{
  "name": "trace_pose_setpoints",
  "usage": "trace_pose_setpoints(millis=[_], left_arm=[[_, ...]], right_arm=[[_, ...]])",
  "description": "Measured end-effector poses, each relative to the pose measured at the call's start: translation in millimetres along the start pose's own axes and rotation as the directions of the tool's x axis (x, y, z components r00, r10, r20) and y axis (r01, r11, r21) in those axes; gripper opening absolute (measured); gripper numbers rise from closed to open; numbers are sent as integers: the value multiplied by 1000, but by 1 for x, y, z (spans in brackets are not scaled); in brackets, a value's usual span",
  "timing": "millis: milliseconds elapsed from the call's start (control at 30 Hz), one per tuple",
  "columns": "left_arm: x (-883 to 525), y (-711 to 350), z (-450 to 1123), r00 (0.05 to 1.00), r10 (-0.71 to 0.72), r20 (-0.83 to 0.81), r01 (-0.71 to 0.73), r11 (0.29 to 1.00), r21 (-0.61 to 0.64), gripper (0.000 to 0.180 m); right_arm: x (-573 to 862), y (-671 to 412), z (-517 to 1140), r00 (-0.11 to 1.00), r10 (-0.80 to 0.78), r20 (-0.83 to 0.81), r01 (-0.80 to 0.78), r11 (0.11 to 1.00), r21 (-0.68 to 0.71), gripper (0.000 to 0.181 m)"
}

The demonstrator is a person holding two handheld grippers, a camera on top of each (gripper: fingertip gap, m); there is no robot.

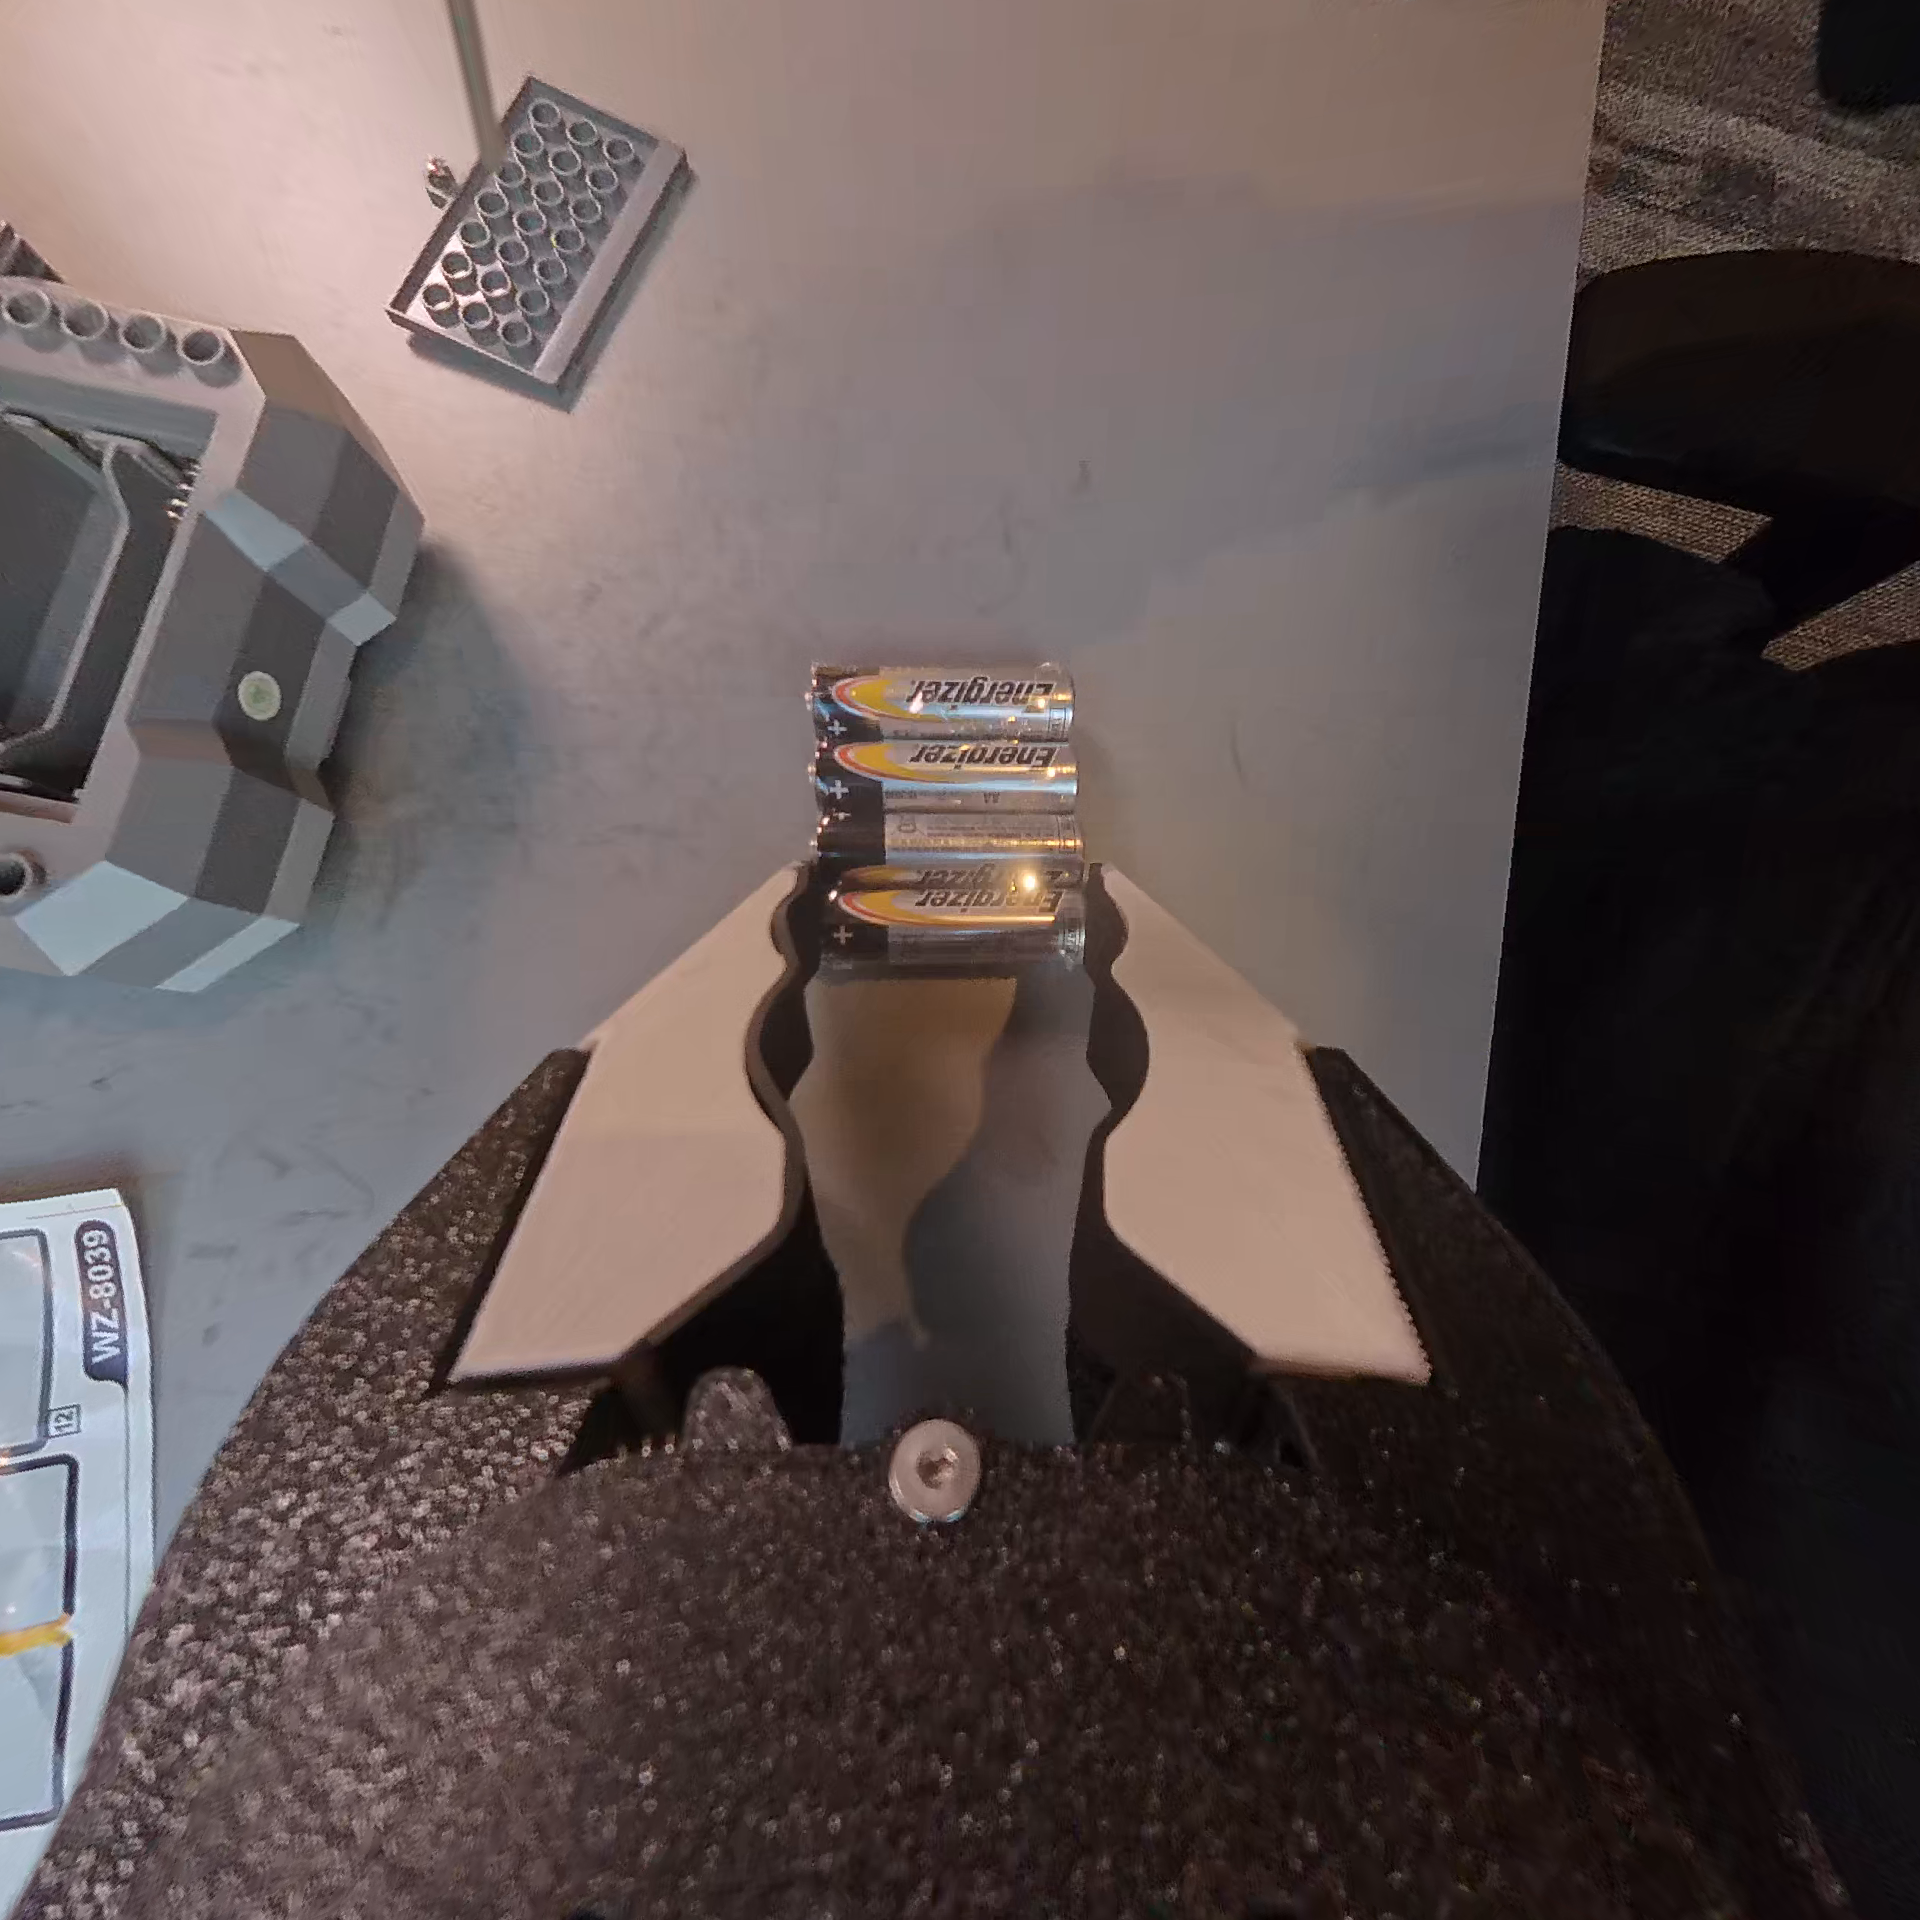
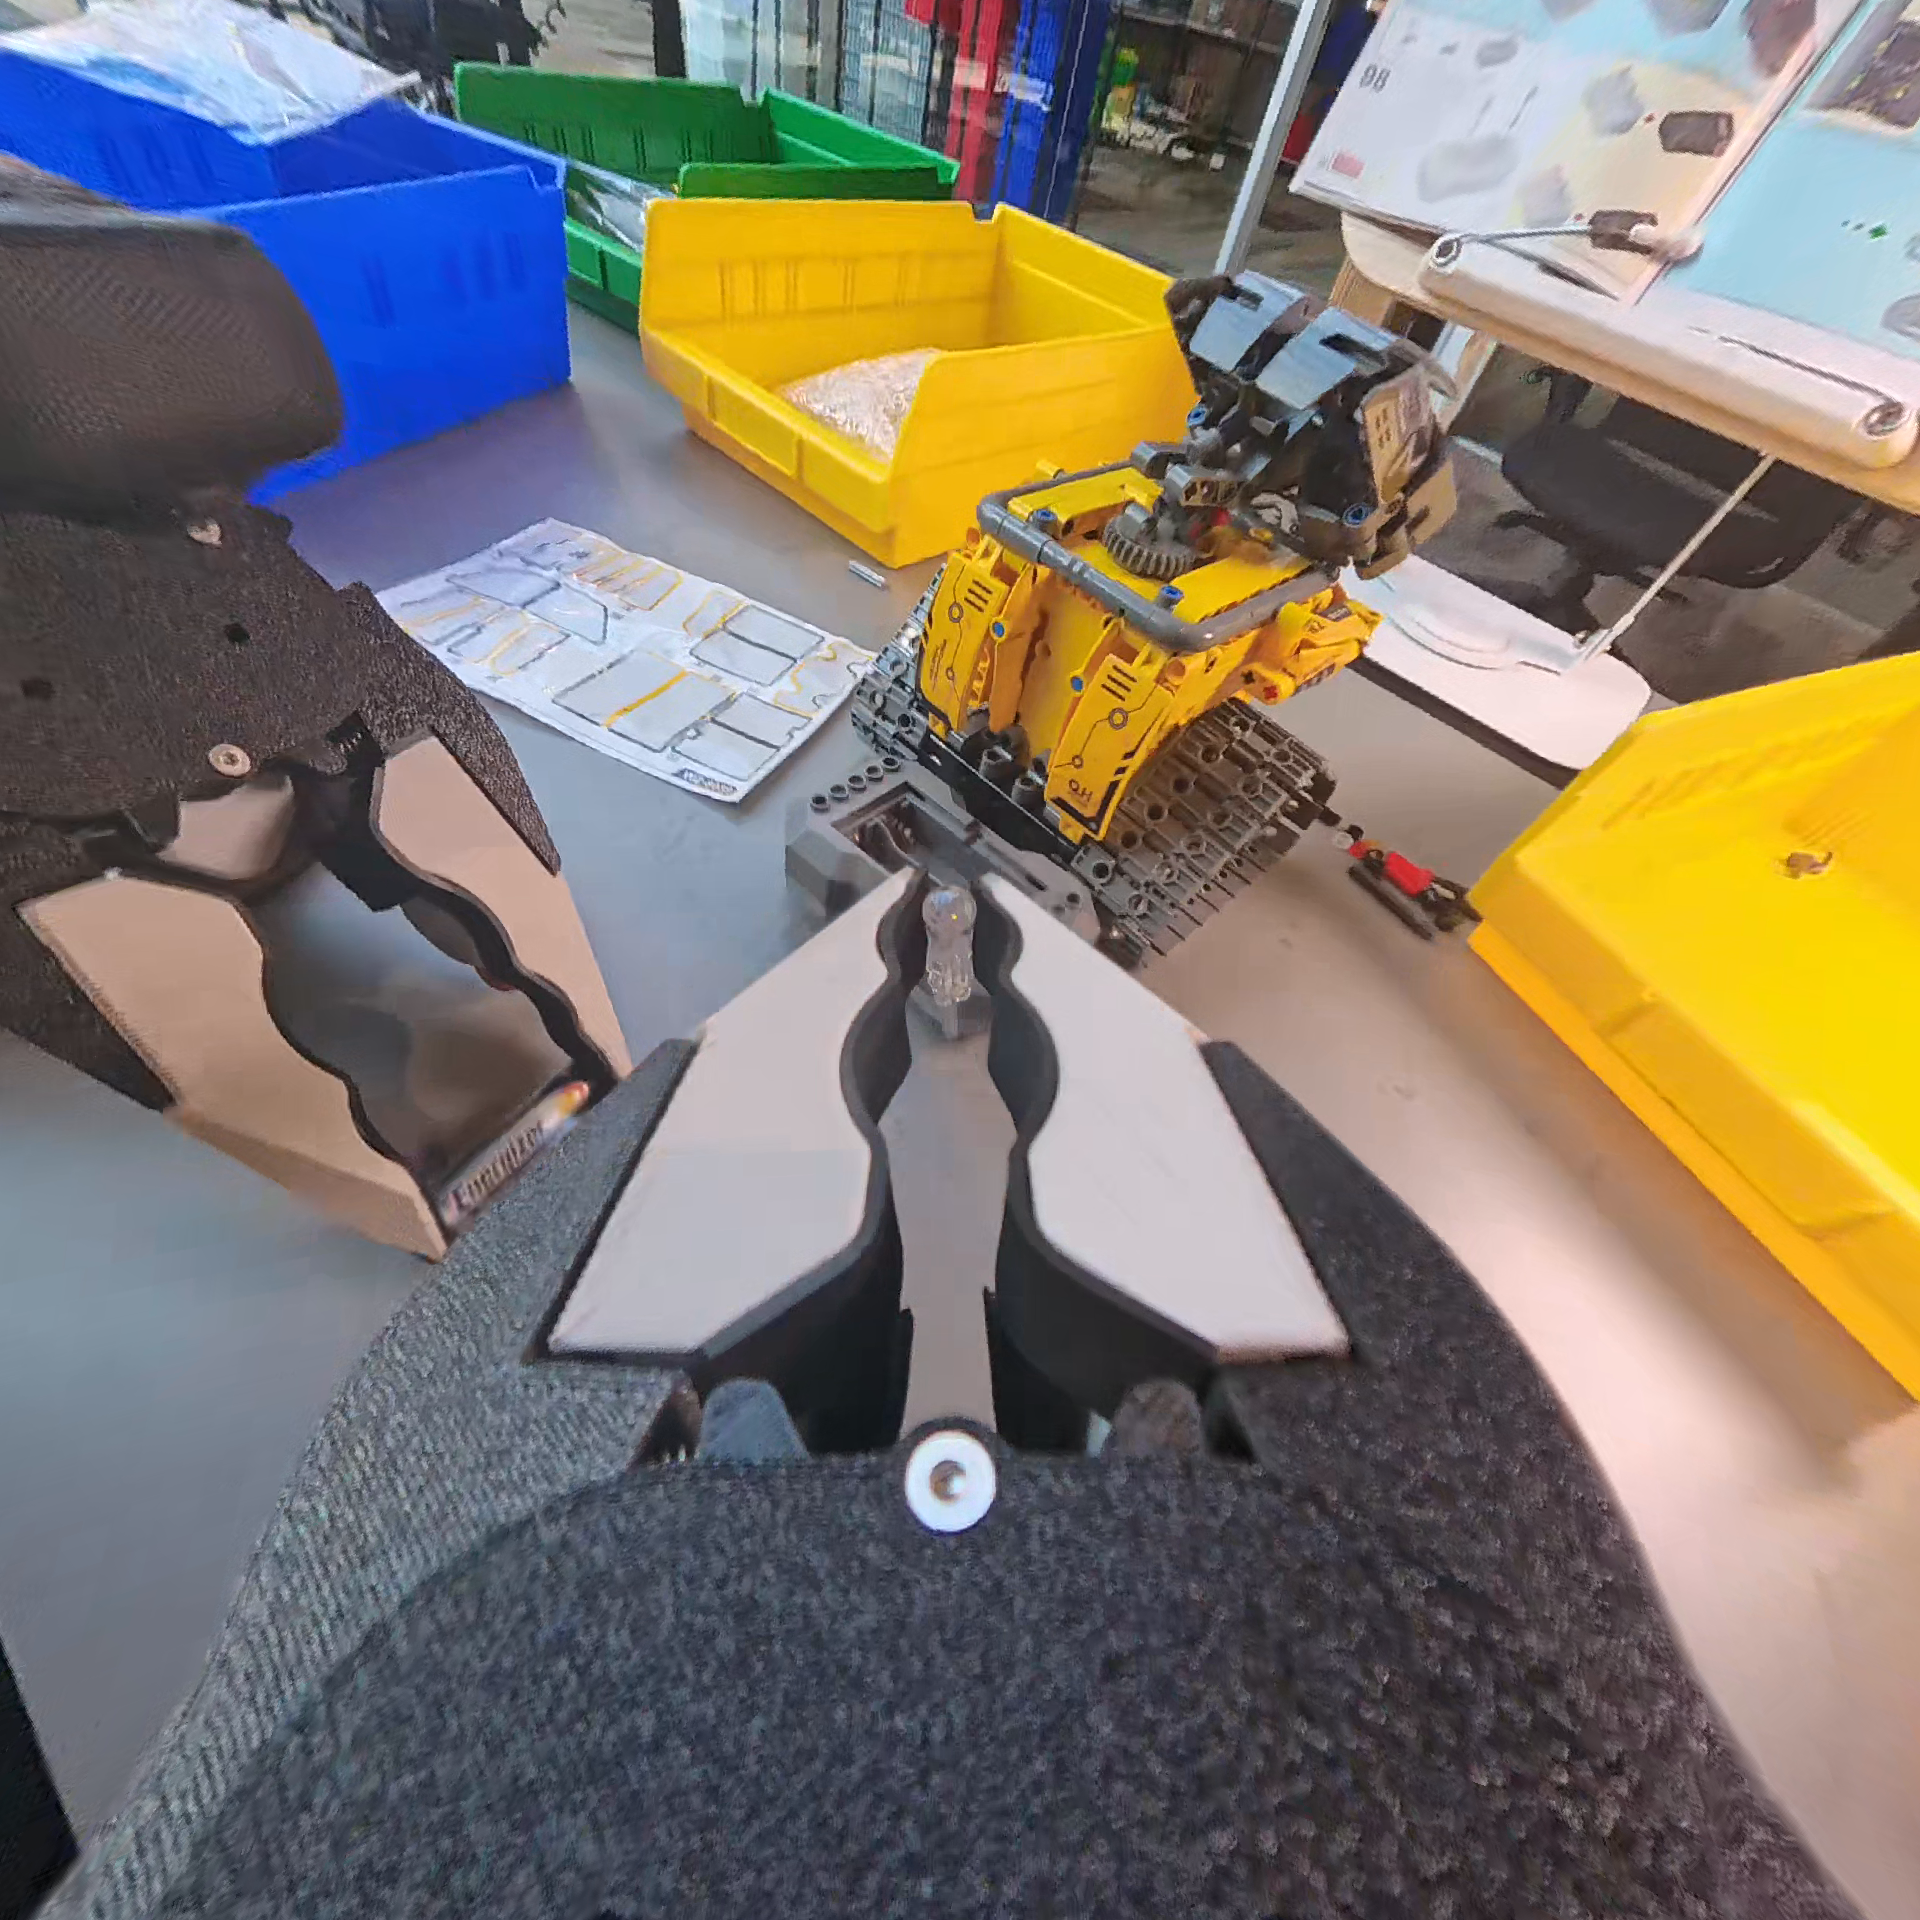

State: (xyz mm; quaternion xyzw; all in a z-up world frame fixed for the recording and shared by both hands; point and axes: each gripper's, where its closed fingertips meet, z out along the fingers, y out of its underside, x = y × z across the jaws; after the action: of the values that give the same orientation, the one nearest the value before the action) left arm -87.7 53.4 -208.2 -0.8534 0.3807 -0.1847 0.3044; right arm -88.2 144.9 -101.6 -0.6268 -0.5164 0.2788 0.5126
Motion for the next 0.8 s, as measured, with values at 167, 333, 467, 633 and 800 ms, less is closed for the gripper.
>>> trace_pose_setpoints(millis=[167, 333, 467, 633, 800], left_arm=[[-2, 0, -4, 1000, -7, -19, 8, 1000, 16, 53], [1, -49, -34, 993, -44, -110, 73, 959, 273, 54], [16, -90, -47, 985, -2, -173, 76, 902, 424, 33], [22, -95, -54, 986, 55, -158, 16, 909, 417, 0], [35, -77, -40, 977, 150, -150, -100, 949, 298, 0]], right_arm=[[25, 35, -17, 993, 96, 69, -86, 988, -128, 7], [-8, -5, -37, 865, 341, 368, -379, 925, 34, 8], [-41, -33, -42, 711, 405, 574, -542, 836, 82, 7], [-55, -35, -51, 714, 313, 626, -455, 887, 75, 8], [-70, -3, -61, 800, -14, 600, 21, 1000, -4, 13]])
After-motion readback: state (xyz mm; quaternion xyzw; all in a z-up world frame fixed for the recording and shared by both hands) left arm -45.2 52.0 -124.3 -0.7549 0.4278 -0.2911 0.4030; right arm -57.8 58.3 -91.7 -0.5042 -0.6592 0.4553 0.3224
